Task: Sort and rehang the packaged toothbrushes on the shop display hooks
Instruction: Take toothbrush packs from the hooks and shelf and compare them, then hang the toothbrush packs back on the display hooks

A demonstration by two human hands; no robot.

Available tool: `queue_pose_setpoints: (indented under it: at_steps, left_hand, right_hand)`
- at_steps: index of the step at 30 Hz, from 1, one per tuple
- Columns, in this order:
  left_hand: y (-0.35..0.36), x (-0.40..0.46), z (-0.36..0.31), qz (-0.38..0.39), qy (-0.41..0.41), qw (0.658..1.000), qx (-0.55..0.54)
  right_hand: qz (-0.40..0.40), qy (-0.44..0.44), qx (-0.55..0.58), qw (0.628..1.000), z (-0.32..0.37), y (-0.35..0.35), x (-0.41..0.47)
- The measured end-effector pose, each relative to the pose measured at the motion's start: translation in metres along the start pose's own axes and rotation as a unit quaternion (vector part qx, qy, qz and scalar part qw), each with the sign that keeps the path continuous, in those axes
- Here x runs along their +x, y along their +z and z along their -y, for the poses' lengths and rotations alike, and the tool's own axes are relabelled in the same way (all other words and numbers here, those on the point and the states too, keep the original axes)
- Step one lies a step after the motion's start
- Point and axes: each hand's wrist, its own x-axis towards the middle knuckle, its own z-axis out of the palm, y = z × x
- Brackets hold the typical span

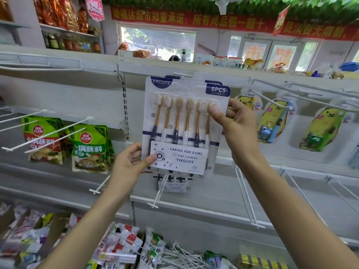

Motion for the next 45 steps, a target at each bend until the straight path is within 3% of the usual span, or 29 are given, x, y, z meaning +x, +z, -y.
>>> queue_pose_setpoints:
  at_steps: [13,23,29,34,40,45]
  left_hand:
    - [0.023,0.061,0.021,0.028,-0.001,0.999,0.041]
    - [0.042,0.095,0.037,0.027,-0.066,0.997,0.02]
    - [0.038,0.083,0.044,0.014,-0.117,0.991,0.07]
    - [0.026,0.055,0.054,0.017,-0.191,0.981,0.043]
    - [0.033,0.02,0.053,0.087,-0.075,0.978,0.177]
    - [0.071,-0.017,0.039,0.146,0.114,0.919,0.347]
  right_hand:
    - [-0.018,-0.009,-0.044,0.999,-0.032,-0.001,0.049]
    - [-0.015,-0.019,-0.16,0.987,-0.052,0.001,0.078]
    - [-0.009,-0.011,-0.318,0.948,-0.051,-0.009,0.069]
    - [0.014,0.012,-0.387,0.922,-0.06,-0.033,0.03]
    - [0.075,-0.032,-0.482,0.872,-0.06,-0.07,-0.036]
    - [0.085,-0.021,-0.541,0.837,-0.047,-0.1,-0.094]
